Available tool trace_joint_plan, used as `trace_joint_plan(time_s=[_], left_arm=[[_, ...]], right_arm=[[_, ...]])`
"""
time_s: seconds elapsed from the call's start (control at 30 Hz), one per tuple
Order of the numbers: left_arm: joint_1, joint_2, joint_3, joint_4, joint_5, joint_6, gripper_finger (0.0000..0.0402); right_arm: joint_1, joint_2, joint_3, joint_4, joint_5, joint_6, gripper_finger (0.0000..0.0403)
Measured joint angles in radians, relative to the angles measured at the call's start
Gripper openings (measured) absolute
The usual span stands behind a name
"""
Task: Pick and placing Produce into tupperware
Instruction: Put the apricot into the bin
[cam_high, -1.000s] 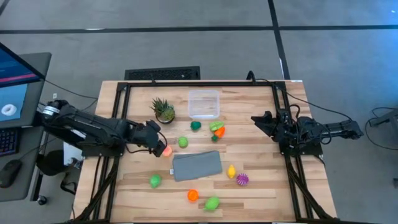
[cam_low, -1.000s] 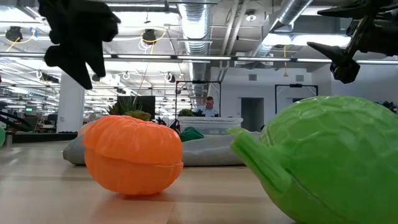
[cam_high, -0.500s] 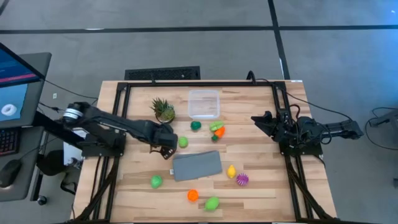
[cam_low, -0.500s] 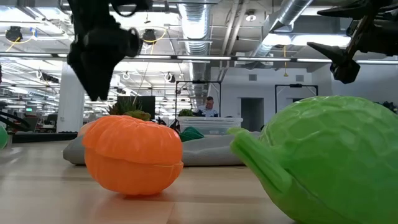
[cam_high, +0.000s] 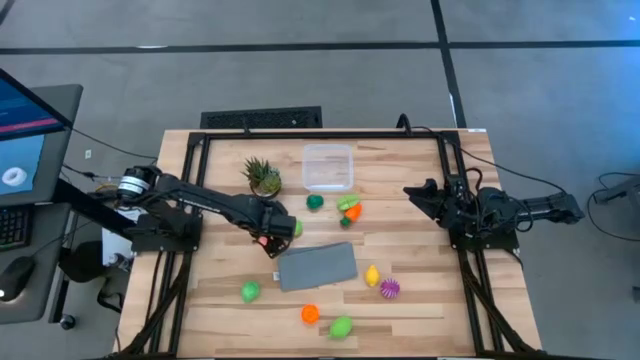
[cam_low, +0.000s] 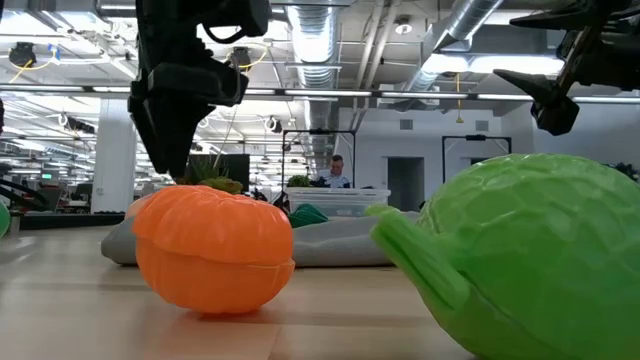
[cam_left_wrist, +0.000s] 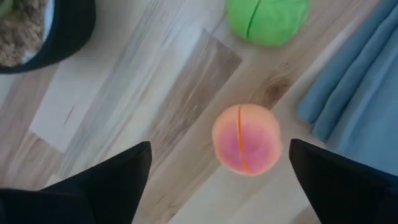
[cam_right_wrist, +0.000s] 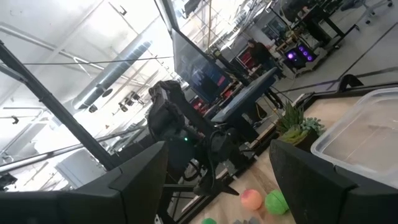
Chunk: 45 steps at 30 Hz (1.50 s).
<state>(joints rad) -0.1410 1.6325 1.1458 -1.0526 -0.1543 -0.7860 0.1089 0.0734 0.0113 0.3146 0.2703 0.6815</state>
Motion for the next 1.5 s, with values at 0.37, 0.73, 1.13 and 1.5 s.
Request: trace_joint_plan(time_s=[0.37, 0.73, 1.13, 1.5], left_arm=[[0.006, 0.0, -0.003, 0.036, 0.01, 0.02, 0.0385], [0.01, 0.007, -0.048, 0.031, 0.038, 0.004, 0.0385], [0.009, 0.007, -0.123, 0.156, 0.084, -0.021, 0.0385], [0.014, 0.007, -0.21, 0.278, 0.117, -0.024, 0.0385]], right_arm=[[0.0, 0.0, 0.0, -0.026, 0.0, 0.0, 0.0306], [0.0, 0.0, 0.0, -0.026, -0.003, 0.0, 0.0306], [0.0, 0.0, 0.0, -0.026, -0.003, 0.026, 0.0306], [0.0, 0.0, 0.0, -0.024, -0.003, 0.027, 0.0306]])
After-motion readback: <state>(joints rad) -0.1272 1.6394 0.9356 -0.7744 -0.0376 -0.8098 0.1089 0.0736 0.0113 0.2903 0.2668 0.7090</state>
